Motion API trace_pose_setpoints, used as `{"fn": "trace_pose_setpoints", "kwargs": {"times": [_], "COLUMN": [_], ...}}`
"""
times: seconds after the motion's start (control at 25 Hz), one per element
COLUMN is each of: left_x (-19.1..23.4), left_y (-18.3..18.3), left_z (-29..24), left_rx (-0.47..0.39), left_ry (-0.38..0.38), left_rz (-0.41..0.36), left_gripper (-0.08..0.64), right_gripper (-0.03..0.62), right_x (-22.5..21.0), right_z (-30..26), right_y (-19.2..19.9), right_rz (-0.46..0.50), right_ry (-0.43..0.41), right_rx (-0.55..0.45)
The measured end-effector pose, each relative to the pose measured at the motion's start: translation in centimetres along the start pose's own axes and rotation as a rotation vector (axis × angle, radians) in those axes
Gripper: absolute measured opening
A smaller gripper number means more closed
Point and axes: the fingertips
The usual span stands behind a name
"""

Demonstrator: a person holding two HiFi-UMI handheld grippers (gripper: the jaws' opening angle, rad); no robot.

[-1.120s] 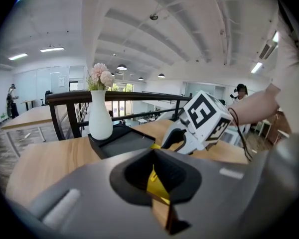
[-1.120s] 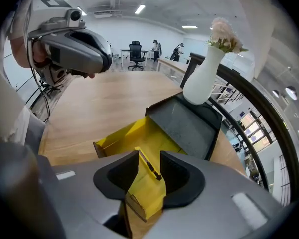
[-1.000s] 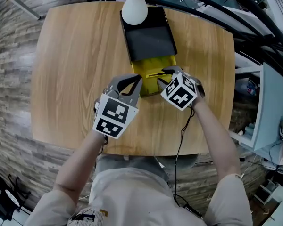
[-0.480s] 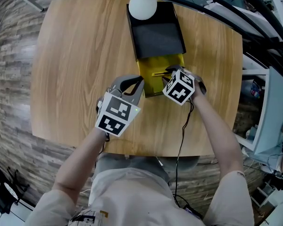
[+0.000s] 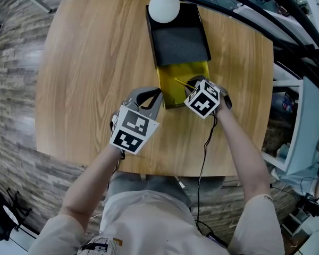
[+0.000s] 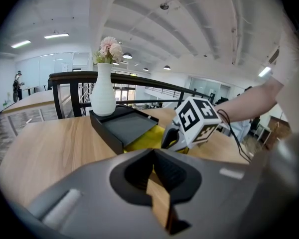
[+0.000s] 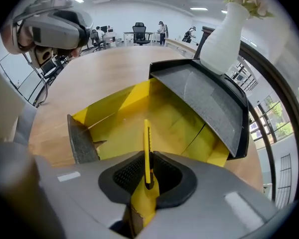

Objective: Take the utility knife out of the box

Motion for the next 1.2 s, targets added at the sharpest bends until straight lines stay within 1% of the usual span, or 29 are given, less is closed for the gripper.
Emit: {"fn": "trace_pose_setpoints", "kwargs": {"times": [0.08,0.2,0.32,0.52,0.68,0.76,0.84,0.96,1.08,1.2], "left_x": [0.1,0.2,-0.3,-1.9,-3.0,-3.7,-5.0,-7.1,-8.0,-9.2], "left_y": [-0.1,-1.1,-2.4,-5.0,-7.1,-8.5,-9.7,-11.5,-13.9,-16.1], "left_z": [0.4,1.2,2.5,5.4,8.1,9.4,10.9,13.1,15.5,18.5], "left_rx": [-0.001,-0.019,-0.042,-0.086,-0.13,-0.156,-0.177,-0.207,-0.263,-0.338], "left_ry": [-0.003,-0.009,-0.014,-0.013,-0.015,-0.016,-0.019,-0.023,-0.034,-0.04], "left_rz": [-0.005,-0.015,-0.036,-0.081,-0.123,-0.145,-0.158,-0.192,-0.256,-0.294], "left_gripper": [0.002,0.002,0.002,0.002,0.002,0.002,0.002,0.002,0.002,0.002], "right_gripper": [0.054,0.054,0.054,0.054,0.054,0.054,0.054,0.054,0.054,0.055], "right_x": [0.0,-0.3,-0.6,-1.0,-0.8,-0.7,-0.2,1.0,2.3,4.1], "right_z": [0.8,3.1,6.1,12.5,17.6,20.4,23.6,28.3,32.7,36.7], "right_y": [-0.2,-1.1,-1.9,-2.8,-3.7,-4.4,-4.7,-4.6,-5.6,-6.4], "right_rz": [-0.035,-0.089,-0.132,-0.204,-0.225,-0.242,-0.266,-0.289,-0.281,-0.267], "right_ry": [0.001,0.013,0.051,0.138,0.218,0.262,0.294,0.337,0.386,0.432], "right_rx": [-0.02,-0.083,-0.159,-0.258,-0.322,-0.373,-0.43,-0.487,-0.545,-0.6]}}
Point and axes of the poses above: the fingertips, and each gripper's own axes: z backward along the fingers, x to its left, y out of its underside, and after that the axes turned 1 degree about -x, right-handed
